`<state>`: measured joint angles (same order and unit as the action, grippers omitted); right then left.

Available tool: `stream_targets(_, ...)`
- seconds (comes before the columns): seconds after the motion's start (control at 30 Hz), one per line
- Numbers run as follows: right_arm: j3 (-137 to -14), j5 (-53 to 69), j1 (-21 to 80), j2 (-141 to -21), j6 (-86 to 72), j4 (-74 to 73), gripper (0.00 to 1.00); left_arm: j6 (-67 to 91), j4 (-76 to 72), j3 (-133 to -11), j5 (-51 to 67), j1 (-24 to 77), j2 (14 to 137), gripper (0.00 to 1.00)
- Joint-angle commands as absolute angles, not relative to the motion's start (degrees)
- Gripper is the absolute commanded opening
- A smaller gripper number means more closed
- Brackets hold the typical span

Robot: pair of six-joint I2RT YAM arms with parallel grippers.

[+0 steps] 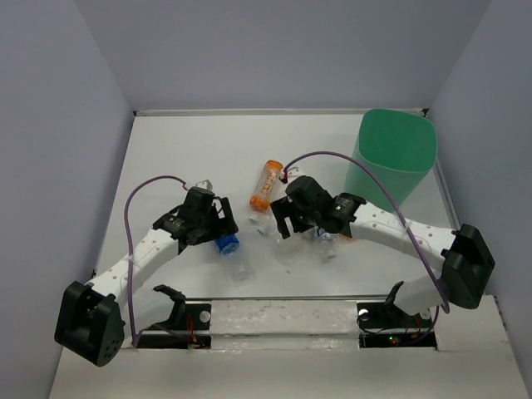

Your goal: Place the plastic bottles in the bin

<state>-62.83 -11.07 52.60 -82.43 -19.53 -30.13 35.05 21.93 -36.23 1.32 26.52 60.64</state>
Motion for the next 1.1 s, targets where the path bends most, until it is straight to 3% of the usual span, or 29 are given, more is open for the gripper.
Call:
stream_targets(0.0,-63.1,-9.4,53.1,-80.3,-19.0,-28.2,0.84,34.8,21.6,-36.9,-1.5,26.6,59.9,0.99)
stream_targets(0.17,-62.1,-7.4,53.1,-79.7,-19.6,-28.3,0.94,34.7,21.8,-36.9,-1.1,26.6,60.6,0.99)
stream_targets(0.3,-60.6,-4.4,54.8,-80.8,-15.5,-27.8,0.95,34.5,21.8,-36.9,-1.1,26.6,60.9,0.99)
stream_targets(0.43,-63.4,-10.0,54.8,-81.7,-15.5,-31.6,0.98,34.5,21.8,-37.0,-1.1,26.6,61.3,0.99)
stream_targets(0.57,-61.4,-11.8,54.8,-76.6,-27.1,-30.3,0.98,33.8,22.0,-37.6,-1.9,26.6,60.6,0.99)
stream_targets(0.8,-37.1,-12.7,57.0,-64.7,-53.5,-1.9,1.0,31.5,22.4,-39.3,-1.7,26.7,59.9,0.99)
stream_targets(1.07,-33.8,-21.3,57.0,-67.1,-66.3,2.4,1.0,28.7,22.7,-41.0,-3.2,26.8,53.2,0.99)
